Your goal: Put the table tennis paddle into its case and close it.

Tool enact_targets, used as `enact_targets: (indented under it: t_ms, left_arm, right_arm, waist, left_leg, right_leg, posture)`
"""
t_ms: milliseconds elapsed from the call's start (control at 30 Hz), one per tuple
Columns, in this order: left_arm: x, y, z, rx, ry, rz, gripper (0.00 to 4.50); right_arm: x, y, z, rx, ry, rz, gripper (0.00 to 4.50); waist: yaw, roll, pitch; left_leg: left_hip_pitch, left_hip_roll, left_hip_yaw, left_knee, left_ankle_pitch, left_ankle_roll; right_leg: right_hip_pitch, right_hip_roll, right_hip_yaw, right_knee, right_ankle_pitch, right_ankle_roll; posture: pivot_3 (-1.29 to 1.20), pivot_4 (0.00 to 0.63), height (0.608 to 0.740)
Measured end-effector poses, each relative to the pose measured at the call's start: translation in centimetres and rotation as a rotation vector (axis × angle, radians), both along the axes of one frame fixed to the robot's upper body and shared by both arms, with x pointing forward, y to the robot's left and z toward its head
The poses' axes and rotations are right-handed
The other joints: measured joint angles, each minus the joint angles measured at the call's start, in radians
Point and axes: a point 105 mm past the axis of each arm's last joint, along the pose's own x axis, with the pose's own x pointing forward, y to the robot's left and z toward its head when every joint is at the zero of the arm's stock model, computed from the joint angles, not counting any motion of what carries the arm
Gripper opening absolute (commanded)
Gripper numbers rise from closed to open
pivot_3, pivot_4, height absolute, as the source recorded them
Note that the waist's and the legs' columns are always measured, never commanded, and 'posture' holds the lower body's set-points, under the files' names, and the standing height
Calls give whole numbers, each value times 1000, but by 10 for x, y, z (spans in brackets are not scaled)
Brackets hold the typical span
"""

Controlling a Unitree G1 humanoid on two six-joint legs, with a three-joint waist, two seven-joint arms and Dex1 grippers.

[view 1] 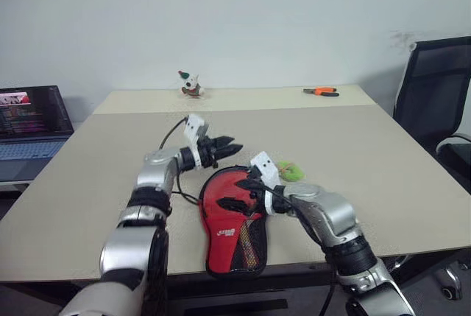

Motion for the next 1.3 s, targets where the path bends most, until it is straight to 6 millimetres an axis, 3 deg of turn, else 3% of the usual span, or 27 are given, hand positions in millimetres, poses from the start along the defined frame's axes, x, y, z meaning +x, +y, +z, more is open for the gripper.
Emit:
enact_targets:
  t_ms: [133,267,500,800,933,1067,1300]
  left_arm:
    - [-13,-1,-7,25,32,-38,2314]
    - [-14,-15,-17,92,42,-70,2314]
    - [-15,-24,-67,312,84,-127,2314]
    - [-22,-18,-69,405,37,-242,2314]
    - [-19,-15,-68,402,45,-226,3212]
    - [-21,-16,-67,384,49,-248,4490]
    - [-38,-17,-73,436,11,-366,4490]
  right_arm:
    - [-10,-18,3,-1,10,29,4500]
    - [-13,-36,11,-24,-14,36,4500]
    - [25,-90,2,-214,-131,-154,4500]
    - [73,-121,-7,-390,-244,-266,4500]
    - [80,-124,-22,-466,-263,-245,4500]
    - [87,-130,-39,-537,-270,-235,4500]
    - [99,-127,-43,-565,-296,-252,4500]
  waist:
    - [8,0,0]
    - [12,0,0]
    - [10,0,0]
    - [9,0,0]
    - [9,0,0]
    - [8,0,0]
    - [4,0,0]
  left_leg:
    - [-2,-1,-4,1,0,0]
    - [-2,-3,-4,2,0,0]
    - [-2,-5,0,0,0,1]
    - [-2,-5,3,0,-1,2]
    - [-2,-5,3,1,-1,3]
    - [-1,-5,3,1,-1,3]
    - [0,-3,4,1,-1,3]
  right_leg:
    - [0,-1,-1,-2,1,-2]
    - [1,0,-2,-2,-1,2]
    - [0,1,-1,-4,-1,2]
    - [0,1,-1,-5,-1,2]
    - [0,1,-1,-5,-1,2]
    - [-1,1,-1,-4,0,0]
    - [0,1,1,-2,2,-2]
  posture:
    - [0,150,740]
    - [0,150,740]
    - [0,150,740]
    - [0,150,740]
    - [0,150,740]
    - [0,150,740]
    - [0,150,740]
